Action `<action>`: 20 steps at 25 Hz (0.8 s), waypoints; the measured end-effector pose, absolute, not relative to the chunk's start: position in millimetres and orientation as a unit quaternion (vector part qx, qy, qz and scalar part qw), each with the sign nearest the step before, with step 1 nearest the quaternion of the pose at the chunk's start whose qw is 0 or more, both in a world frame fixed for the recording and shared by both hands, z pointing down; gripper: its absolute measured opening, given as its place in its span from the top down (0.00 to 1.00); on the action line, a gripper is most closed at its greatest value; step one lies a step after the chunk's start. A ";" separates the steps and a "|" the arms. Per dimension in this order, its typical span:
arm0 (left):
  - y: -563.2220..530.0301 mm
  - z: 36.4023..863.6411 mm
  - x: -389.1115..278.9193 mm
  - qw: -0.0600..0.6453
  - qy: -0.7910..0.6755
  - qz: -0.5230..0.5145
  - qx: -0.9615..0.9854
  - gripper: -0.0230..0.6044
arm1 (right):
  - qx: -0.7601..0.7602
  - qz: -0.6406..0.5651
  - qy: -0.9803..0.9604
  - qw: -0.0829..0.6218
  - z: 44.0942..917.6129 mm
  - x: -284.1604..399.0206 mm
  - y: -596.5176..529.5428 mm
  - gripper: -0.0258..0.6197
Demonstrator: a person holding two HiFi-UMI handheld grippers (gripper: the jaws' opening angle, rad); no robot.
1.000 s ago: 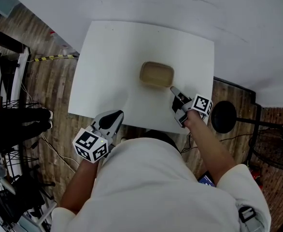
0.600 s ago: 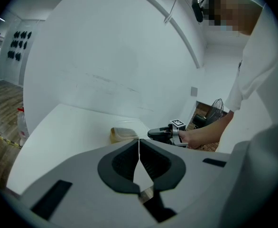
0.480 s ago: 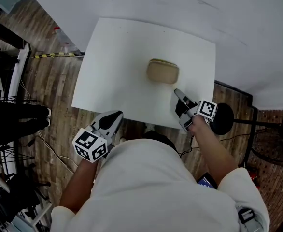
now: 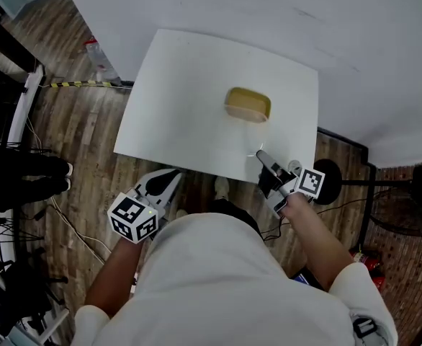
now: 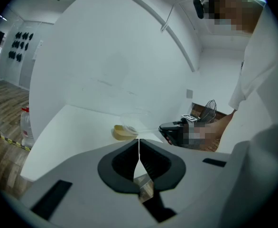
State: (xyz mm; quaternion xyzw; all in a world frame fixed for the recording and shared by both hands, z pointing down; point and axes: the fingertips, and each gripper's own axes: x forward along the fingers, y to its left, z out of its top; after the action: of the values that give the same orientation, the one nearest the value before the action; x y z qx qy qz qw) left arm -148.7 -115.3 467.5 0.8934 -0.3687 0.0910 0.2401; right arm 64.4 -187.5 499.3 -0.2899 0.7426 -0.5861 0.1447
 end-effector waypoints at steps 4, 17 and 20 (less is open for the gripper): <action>-94.6 467.6 -164.8 0.239 -0.367 0.084 0.895 0.93 | -0.281 -0.585 0.747 0.144 487.3 45.7 -146.9 0.89; -35.8 478.2 -204.0 0.247 -0.363 0.061 0.896 0.93 | -0.277 -0.579 0.752 0.148 474.7 12.4 -49.0 0.89; -29.6 478.6 -208.9 0.244 -0.361 0.059 0.898 0.93 | -0.277 -0.573 0.756 0.150 472.0 6.7 -42.4 0.89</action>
State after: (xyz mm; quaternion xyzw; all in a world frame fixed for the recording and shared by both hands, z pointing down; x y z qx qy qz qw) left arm -208.9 -29.6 478.6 0.8981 -0.3609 0.0589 0.2442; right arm 6.7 -42.4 472.0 -0.2766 0.7563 -0.5734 0.1505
